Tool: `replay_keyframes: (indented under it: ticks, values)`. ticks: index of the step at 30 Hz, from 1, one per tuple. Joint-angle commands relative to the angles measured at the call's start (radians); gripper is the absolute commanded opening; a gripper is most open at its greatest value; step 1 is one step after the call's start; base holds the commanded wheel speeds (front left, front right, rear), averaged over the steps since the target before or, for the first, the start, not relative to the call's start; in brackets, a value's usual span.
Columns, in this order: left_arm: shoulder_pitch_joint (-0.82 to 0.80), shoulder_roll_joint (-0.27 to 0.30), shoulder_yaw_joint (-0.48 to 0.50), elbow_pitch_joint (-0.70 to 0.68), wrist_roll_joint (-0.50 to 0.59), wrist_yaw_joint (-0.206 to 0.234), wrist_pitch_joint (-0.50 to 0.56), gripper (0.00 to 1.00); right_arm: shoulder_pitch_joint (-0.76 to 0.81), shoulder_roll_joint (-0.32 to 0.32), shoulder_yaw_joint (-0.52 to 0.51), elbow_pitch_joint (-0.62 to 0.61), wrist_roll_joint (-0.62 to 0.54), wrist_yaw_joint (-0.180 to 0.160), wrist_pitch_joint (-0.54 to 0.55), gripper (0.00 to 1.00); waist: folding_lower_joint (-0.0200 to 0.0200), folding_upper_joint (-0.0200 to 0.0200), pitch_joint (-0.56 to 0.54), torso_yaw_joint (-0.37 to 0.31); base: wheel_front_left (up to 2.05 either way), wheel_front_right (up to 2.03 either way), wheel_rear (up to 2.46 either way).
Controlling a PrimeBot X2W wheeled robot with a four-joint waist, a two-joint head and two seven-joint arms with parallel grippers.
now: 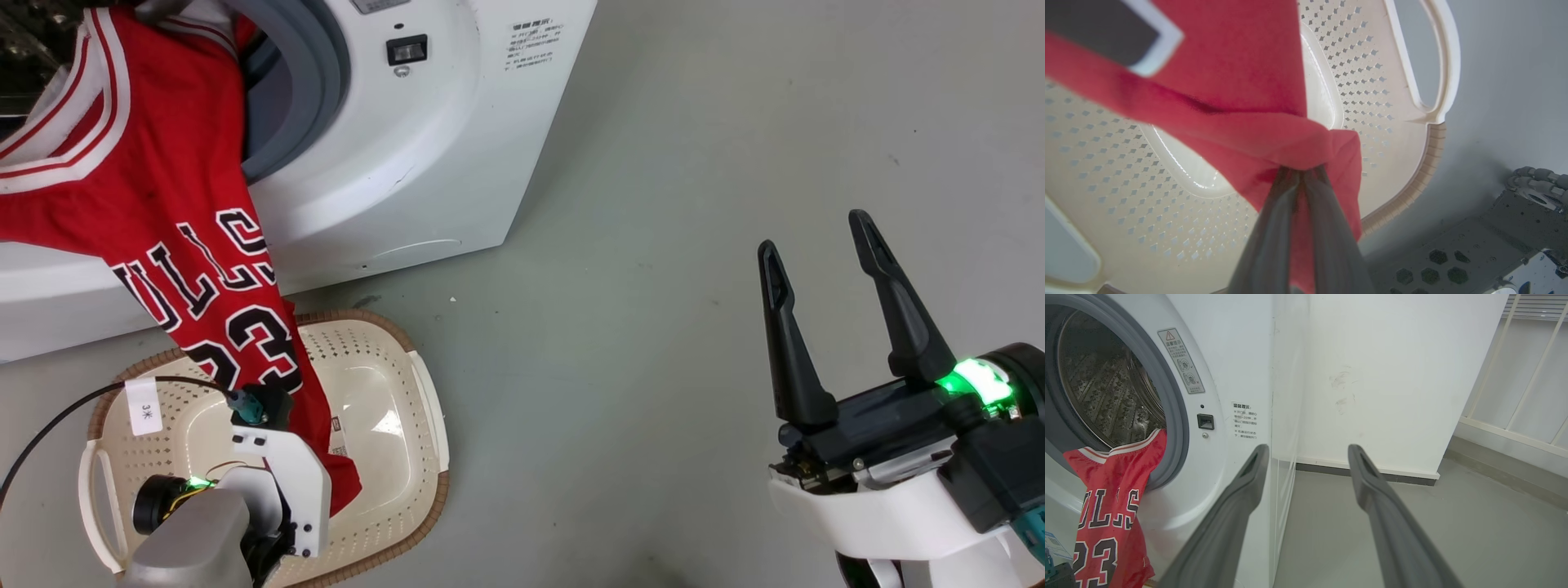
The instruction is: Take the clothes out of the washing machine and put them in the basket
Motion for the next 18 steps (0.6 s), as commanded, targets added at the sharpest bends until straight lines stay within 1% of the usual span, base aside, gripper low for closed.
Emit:
replay_keyframes:
  ticks: [1,9,17,18]
  values:
    - [-0.011,-0.007,-0.008,0.017,-0.002,-0.003,-0.007,0.00,-0.006,0.000,-0.002,-0.005,0.000,0.000,-0.002,1.00,-0.0001,0.0000,0.002,0.001,0.00,0.00,0.00]
    - [-0.044,-0.043,-0.024,0.108,-0.006,-0.008,-0.018,0.00,-0.020,0.000,0.004,-0.010,0.001,0.000,-0.002,1.00,-0.0001,0.0000,0.023,-0.001,0.00,0.00,0.00]
    - [-0.074,-0.055,-0.037,0.154,-0.009,-0.008,-0.040,0.00,-0.023,0.001,0.004,-0.009,0.004,0.000,-0.002,1.00,-0.0001,0.0000,0.032,-0.008,0.00,0.00,0.00]
    - [-0.076,-0.056,-0.038,0.157,-0.008,-0.008,-0.045,0.69,-0.023,0.001,0.005,-0.009,0.004,0.000,-0.002,1.00,-0.0001,0.0000,0.031,-0.008,0.00,0.00,0.00]
